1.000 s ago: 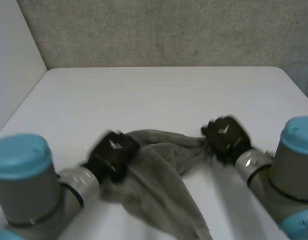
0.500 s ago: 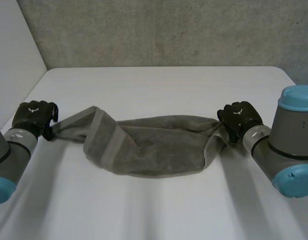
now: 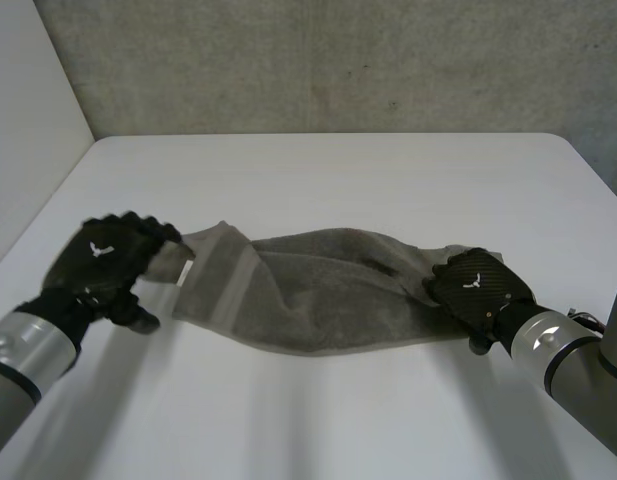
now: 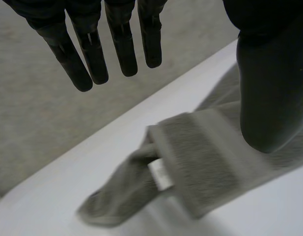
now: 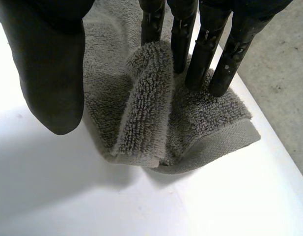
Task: Fold the towel.
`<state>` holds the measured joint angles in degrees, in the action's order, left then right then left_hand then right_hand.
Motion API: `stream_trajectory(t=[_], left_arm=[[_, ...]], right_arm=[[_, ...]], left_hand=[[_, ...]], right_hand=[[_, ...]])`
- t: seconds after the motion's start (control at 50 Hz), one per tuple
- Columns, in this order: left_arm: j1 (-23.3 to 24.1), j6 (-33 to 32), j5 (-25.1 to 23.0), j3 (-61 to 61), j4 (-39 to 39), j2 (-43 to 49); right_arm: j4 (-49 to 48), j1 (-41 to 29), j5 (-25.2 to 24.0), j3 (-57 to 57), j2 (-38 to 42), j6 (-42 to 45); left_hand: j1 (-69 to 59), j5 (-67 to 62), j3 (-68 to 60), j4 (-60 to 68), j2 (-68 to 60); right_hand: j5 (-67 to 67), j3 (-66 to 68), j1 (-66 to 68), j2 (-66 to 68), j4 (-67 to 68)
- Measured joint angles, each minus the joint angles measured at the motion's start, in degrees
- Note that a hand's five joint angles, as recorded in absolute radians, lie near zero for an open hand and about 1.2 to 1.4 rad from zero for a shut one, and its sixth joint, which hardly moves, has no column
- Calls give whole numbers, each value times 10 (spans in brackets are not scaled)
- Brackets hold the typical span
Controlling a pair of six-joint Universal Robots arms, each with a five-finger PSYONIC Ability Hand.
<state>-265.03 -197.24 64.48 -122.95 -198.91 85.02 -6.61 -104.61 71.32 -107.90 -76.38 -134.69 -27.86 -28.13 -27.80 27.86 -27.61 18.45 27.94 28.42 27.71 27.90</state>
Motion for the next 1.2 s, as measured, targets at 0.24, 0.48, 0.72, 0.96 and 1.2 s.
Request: stream_trajectory(t=[0.24,0.48,0.72,0.96,1.2], left_arm=[[27,-10,-34,24,3,121],[55,-87,-12,98,1,254],[64,-103,13,150,0,307],[95,-99,16,205,1,346],[132,-98,54,282,6,398]], right_arm=[[-39,16,-2,3,18,6],[-65,38,-17,1,52,60],[-69,53,-10,6,68,90],[-70,52,-9,4,68,86],[-70,53,-10,4,75,86]], left_hand=[[14,30,15,-11,10],[14,31,15,-11,10],[14,25,15,-11,10],[14,25,15,-11,10],[13,23,14,-10,9]], right_hand=[[1,0,1,0,0],[1,0,1,0,0],[1,0,1,0,0],[1,0,1,0,0],[0,0,-1,0,0]])
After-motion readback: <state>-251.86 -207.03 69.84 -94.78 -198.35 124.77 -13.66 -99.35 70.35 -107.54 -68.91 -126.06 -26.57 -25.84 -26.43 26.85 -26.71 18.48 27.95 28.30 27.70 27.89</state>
